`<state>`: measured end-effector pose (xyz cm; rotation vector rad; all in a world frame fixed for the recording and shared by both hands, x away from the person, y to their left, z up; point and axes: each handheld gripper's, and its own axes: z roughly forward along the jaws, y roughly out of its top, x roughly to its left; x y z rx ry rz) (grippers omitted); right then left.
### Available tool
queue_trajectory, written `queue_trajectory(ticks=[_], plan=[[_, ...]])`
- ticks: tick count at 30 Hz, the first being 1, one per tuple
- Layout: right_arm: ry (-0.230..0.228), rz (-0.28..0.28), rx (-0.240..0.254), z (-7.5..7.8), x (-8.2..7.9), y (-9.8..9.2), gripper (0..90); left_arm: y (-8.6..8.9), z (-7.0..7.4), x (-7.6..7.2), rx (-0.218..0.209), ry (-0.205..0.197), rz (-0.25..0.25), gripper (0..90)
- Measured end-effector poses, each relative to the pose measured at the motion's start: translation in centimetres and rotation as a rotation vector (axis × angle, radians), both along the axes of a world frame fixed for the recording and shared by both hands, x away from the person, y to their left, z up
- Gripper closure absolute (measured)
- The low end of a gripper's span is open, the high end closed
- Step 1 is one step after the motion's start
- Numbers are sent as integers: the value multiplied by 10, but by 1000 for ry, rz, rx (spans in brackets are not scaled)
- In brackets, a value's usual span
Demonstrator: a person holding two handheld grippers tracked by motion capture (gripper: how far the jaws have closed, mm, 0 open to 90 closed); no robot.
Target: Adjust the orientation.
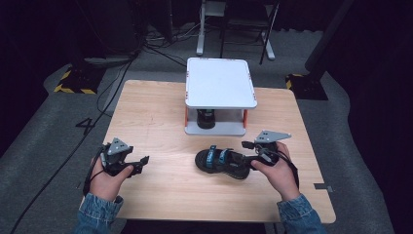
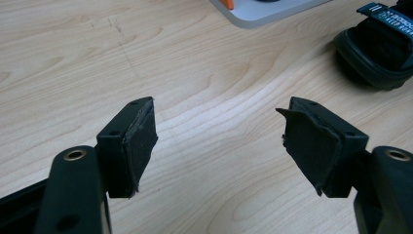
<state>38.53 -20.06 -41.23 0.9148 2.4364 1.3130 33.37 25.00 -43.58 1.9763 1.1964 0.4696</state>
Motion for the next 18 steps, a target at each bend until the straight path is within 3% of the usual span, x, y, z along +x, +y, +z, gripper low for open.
queue_trajectory(ticks=[4,6,9,13,15,18], plan=[[-3,79,-47,-6,3,20,268,3,-1,-3,-1,0,9,283],[-20,82,-77,-10,7,27,215,3,-2,-4,-4,5,14,283],[8,95,-91,-18,13,33,169,4,-4,-5,-4,8,18,283],[26,140,-140,-29,17,41,167,3,-6,-4,1,12,11,283],[5,148,-186,-34,20,43,199,3,-7,-3,-3,19,8,282],[-11,170,-207,-34,20,44,289,3,-8,-3,2,21,2,282]])
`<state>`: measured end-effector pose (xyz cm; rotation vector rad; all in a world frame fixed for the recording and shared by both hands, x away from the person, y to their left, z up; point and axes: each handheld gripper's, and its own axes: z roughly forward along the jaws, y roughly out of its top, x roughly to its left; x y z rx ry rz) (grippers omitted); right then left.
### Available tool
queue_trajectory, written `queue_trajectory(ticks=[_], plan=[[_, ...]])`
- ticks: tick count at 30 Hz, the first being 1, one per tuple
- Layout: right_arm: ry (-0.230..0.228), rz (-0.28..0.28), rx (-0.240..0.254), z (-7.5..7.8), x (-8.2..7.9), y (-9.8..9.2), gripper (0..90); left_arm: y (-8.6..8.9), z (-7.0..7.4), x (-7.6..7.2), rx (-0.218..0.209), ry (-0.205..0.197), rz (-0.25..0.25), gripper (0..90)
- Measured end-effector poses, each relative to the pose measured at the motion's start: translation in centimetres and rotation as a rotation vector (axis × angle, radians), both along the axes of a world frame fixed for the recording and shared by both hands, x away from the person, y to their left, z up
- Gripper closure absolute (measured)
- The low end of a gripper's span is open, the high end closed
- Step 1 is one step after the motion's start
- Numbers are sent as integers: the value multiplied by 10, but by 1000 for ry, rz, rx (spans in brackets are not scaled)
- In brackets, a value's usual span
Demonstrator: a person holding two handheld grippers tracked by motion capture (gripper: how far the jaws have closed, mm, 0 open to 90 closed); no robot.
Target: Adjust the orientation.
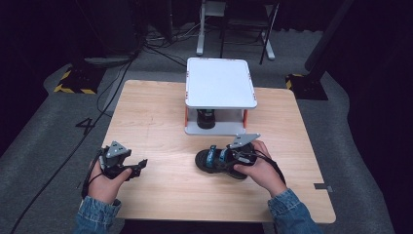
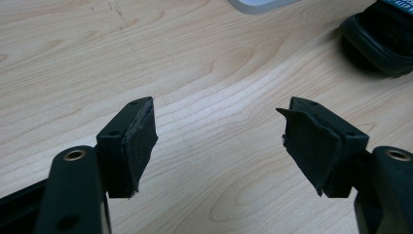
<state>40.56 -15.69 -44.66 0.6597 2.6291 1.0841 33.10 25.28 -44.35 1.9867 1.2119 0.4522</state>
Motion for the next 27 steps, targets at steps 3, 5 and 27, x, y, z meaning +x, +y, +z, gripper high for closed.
queue_trajectory(ticks=[3,5,27], plan=[[-9,-7,-22,4,-1,-1,455,-1,-1,0,-4,1,4,281],[-13,-13,-46,5,0,-1,573,-1,-1,1,-2,2,2,280],[-167,-505,120,23,38,-39,663,0,-3,1,5,3,8,278]])
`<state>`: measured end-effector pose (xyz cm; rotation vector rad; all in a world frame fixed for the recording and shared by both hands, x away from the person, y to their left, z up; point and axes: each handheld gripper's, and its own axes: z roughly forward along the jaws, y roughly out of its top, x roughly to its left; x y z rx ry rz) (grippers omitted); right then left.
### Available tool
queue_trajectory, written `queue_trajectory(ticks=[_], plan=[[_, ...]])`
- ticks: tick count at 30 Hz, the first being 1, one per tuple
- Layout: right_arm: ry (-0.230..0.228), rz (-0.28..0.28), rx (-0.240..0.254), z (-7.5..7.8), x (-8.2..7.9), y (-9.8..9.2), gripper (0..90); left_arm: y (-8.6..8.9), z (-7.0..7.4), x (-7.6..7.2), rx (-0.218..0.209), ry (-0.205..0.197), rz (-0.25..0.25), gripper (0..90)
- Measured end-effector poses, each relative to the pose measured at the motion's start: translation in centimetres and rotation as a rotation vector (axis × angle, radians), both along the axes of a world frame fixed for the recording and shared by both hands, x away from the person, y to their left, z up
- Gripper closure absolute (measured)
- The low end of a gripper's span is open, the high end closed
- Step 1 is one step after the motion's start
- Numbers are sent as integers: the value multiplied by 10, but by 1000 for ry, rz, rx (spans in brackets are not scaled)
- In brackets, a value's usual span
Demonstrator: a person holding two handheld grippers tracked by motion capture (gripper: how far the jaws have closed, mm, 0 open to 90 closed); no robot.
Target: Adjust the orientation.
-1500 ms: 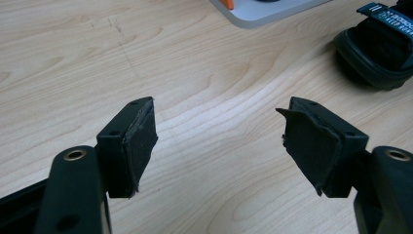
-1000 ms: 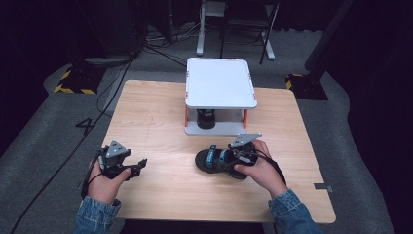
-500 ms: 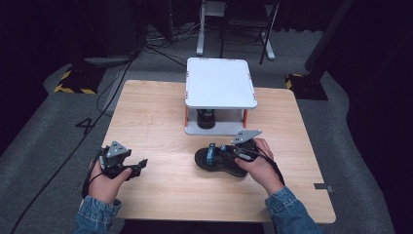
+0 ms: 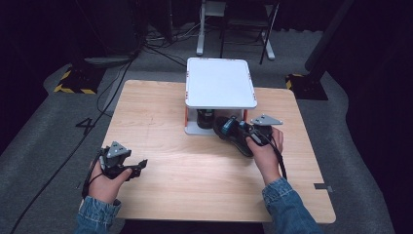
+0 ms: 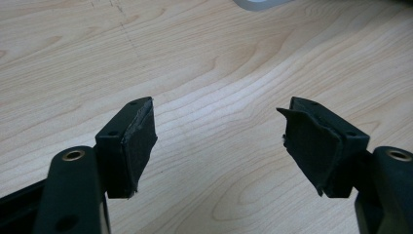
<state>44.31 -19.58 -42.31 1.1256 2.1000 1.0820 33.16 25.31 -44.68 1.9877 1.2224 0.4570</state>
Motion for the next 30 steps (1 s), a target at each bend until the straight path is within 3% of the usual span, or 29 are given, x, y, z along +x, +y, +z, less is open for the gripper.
queue_trajectory(ticks=[6,9,11,15,17,20,25,27,30], plan=[[-9,-78,-75,-14,12,-1,645,2,-2,0,0,4,-1,277],[-1,-90,-111,-23,16,2,621,2,-3,0,-4,5,6,277],[-25,-89,-126,-25,18,3,600,2,-3,0,-1,6,1,275],[-40,-36,-105,-27,22,2,423,0,-2,0,2,4,-8,273],[-17,8,-84,-25,20,0,321,-1,-2,2,-4,7,-9,272],[-43,60,-24,-18,14,-5,252,-4,-2,4,-2,3,-25,272],[-54,85,53,8,-2,-27,277,-8,-1,9,-7,2,-40,270],[-51,82,42,14,-9,-37,363,-10,0,11,-9,1,-50,270],[24,90,-5,15,-16,-51,465,-13,0,14,-3,0,-64,270]])
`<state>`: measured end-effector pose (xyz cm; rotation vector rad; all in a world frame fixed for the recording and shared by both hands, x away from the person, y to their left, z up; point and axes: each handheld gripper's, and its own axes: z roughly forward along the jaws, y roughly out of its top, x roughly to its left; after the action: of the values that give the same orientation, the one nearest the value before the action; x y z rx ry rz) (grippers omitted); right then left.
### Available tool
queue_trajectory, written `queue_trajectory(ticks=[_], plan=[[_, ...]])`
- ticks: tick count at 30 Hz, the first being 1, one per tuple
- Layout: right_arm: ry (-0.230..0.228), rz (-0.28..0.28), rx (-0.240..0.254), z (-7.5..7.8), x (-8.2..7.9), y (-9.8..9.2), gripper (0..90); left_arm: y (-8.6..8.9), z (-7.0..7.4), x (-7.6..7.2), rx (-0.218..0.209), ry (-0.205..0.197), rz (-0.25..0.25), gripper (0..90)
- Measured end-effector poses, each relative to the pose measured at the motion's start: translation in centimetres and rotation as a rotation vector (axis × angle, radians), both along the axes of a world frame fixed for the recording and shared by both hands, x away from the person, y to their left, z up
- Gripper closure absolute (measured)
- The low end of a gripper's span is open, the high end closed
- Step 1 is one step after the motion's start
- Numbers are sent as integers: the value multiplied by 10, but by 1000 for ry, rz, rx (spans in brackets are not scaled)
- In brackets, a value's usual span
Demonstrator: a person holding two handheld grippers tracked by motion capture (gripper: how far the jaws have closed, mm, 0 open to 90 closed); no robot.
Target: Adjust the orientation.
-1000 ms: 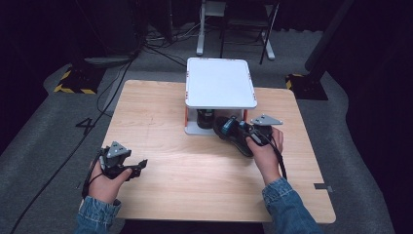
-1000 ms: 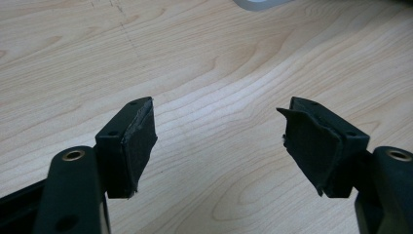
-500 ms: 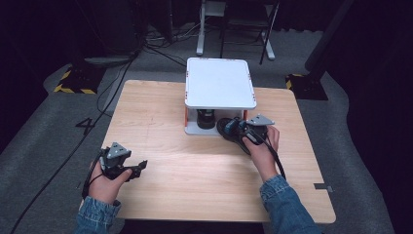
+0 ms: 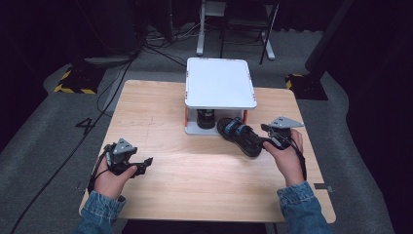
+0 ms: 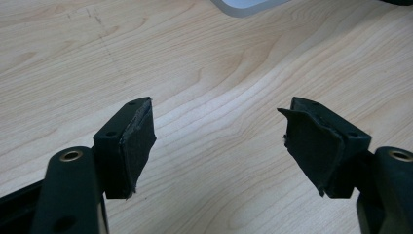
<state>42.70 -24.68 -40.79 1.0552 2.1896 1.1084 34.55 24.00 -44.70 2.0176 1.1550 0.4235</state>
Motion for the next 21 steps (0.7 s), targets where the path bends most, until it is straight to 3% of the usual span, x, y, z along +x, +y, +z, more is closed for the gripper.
queue_trajectory(ticks=[2,4,6,8,9,13,16,19,21], plan=[[60,12,-22,-4,-1,-5,499,-2,0,0,-1,0,-4,269],[83,30,-54,-9,-1,-7,586,-3,0,1,-3,1,-6,269],[80,50,-60,-12,-1,-8,723,-3,0,1,-1,2,-5,269],[75,44,-94,-11,-1,-8,755,-2,-1,1,2,5,-7,269],[72,47,-102,-10,-1,-7,844,-2,-2,1,1,5,-5,269],[53,69,-64,-7,-3,2,858,-1,-3,0,-1,12,2,269],[44,107,33,-1,-7,11,859,1,-4,-1,-2,10,13,270],[93,165,84,-1,-9,23,854,3,-3,-2,1,6,12,270],[139,194,59,-6,-11,32,853,4,-2,-1,1,7,9,270]])
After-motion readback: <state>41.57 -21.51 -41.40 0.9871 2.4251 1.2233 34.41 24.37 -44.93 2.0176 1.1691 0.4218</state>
